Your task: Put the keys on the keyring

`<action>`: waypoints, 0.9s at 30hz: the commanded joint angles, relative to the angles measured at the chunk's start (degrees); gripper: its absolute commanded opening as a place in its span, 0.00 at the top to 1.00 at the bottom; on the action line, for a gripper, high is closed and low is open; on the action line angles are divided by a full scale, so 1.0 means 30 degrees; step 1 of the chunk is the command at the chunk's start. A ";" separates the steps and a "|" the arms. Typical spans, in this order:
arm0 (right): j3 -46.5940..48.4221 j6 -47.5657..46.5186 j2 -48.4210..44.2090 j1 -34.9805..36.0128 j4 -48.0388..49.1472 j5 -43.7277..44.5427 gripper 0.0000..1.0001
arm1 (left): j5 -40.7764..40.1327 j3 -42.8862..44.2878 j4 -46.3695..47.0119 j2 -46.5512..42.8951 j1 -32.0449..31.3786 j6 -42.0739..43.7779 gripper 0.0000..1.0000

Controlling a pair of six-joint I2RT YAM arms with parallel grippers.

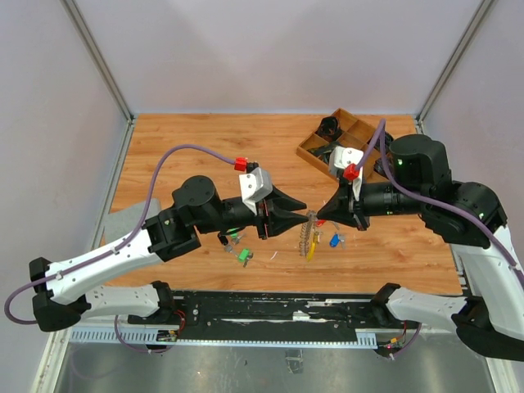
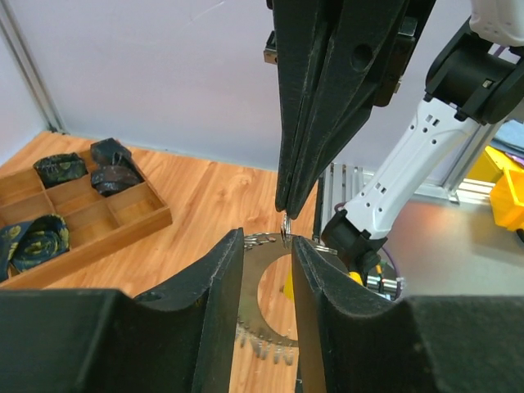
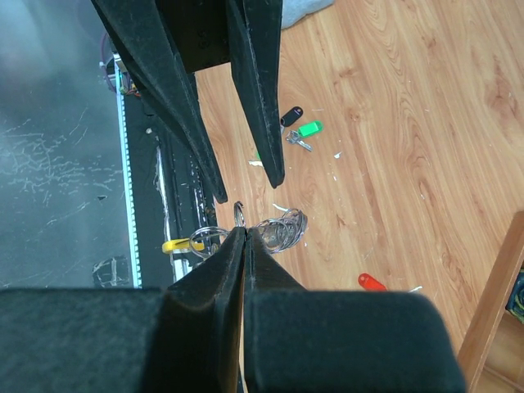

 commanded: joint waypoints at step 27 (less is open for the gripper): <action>-0.0474 0.0372 -0.0574 0.0840 0.1495 0.0468 0.99 | 0.0681 0.1234 0.0604 0.1021 -0.0383 -0.0342 0.89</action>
